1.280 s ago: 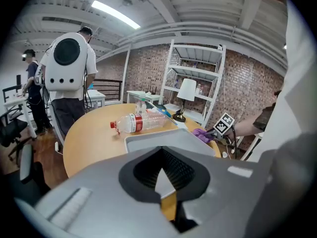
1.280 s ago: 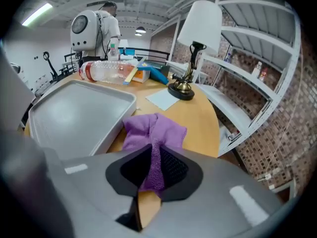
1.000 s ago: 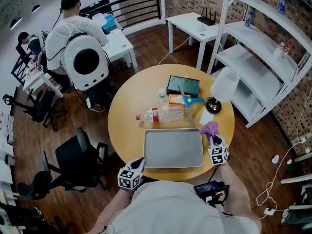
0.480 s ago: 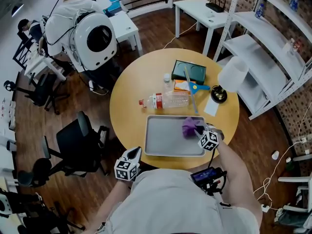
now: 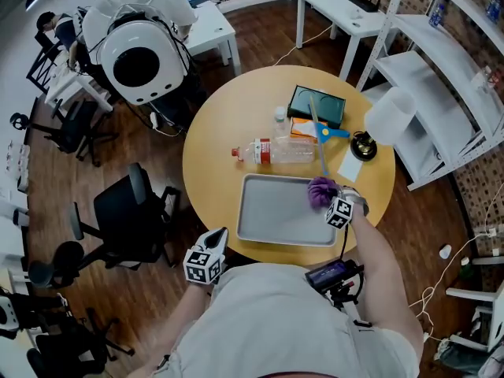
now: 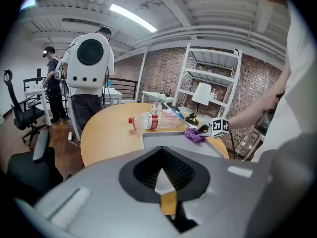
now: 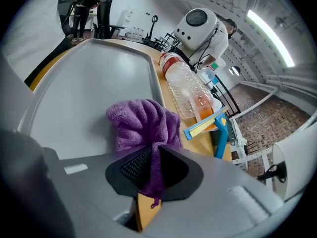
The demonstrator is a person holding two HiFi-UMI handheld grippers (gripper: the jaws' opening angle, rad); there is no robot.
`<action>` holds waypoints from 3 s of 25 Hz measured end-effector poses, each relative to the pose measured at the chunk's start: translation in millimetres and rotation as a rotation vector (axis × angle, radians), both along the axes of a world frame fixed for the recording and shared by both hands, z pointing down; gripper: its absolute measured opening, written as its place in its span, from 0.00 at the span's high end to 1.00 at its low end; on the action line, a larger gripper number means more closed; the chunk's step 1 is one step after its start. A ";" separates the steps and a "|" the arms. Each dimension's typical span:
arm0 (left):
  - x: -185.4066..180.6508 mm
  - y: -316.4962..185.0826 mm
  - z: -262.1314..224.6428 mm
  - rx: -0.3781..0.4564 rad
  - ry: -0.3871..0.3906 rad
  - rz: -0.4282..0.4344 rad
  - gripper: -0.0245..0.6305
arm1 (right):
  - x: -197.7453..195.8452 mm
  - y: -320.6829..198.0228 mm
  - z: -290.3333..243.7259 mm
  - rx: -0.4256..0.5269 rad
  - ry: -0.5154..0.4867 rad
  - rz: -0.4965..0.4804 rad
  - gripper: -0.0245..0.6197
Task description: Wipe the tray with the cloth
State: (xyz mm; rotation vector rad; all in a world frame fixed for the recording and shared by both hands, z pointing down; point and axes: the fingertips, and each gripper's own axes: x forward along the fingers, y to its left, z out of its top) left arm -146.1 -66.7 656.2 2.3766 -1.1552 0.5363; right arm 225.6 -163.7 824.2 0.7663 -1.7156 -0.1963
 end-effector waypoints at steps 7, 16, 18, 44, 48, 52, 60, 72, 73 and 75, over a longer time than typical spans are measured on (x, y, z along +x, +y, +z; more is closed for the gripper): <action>20.1 -4.3 -0.9 0.024 0.002 0.071 0.96 | -24.2 48.7 1.0 -0.092 -0.072 -0.090 0.89; 38.0 -1.6 1.7 0.020 0.029 0.138 0.96 | -60.2 152.1 -1.1 -0.144 -0.097 -0.195 0.89; 40.8 0.9 0.3 0.019 0.033 0.153 0.96 | -64.6 168.9 -3.6 -0.141 -0.101 -0.193 0.89; 3.4 5.4 6.7 -0.024 0.014 0.037 0.96 | -104.9 85.5 -1.8 -0.236 -0.137 -0.365 0.88; -1.3 13.9 7.8 -0.036 0.002 0.026 0.96 | -91.5 47.3 0.8 -0.231 -0.127 -0.275 0.88; -7.2 9.3 5.4 -0.036 -0.005 0.006 0.96 | -74.1 4.6 2.8 -0.189 -0.039 -0.227 0.88; -2.8 2.0 5.5 -0.034 -0.006 0.011 0.96 | -66.3 -17.4 3.3 -0.153 -0.079 -0.054 0.89; 24.0 -1.8 2.2 0.001 0.017 0.099 0.96 | -102.7 37.6 0.1 -0.229 -0.088 -0.025 0.89; 24.4 -0.3 2.9 -0.001 0.019 0.102 0.96 | -108.6 45.7 -0.1 -0.239 -0.083 -0.042 0.89; 25.3 3.1 5.2 -0.004 0.025 0.105 0.96 | -121.1 62.7 -0.1 -0.258 -0.080 -0.073 0.89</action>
